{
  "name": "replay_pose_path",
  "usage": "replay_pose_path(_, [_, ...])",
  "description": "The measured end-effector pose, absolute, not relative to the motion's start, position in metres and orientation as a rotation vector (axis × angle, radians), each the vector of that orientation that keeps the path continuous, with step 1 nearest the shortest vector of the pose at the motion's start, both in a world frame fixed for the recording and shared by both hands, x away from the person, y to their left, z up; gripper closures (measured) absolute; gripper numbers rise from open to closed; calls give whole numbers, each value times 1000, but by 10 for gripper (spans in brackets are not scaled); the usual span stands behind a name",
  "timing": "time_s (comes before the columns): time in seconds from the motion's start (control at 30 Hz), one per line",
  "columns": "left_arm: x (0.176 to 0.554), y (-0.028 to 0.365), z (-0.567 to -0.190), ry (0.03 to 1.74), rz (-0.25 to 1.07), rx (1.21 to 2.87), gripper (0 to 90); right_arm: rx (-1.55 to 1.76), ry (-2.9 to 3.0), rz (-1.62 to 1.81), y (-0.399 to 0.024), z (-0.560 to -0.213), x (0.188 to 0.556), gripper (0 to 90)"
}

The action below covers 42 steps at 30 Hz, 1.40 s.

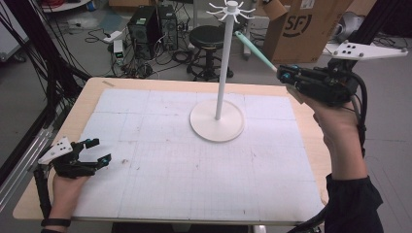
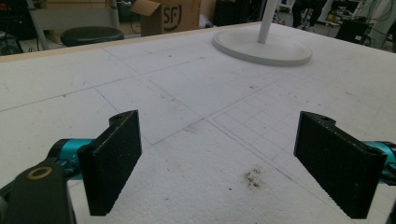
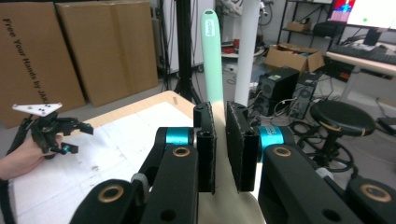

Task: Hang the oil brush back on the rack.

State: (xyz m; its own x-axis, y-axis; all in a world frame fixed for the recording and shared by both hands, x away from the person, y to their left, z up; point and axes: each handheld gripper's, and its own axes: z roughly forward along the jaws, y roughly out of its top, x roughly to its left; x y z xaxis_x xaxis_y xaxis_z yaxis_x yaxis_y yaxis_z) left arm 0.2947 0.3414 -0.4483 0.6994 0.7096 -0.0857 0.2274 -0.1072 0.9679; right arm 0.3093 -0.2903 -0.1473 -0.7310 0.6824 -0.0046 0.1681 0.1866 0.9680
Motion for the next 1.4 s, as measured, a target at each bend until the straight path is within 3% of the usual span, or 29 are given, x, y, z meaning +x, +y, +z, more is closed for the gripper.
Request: replay_pose_path(1.4, [294, 341, -448, 760, 490, 1677, 157, 806, 2003, 1447, -277, -132, 320, 828])
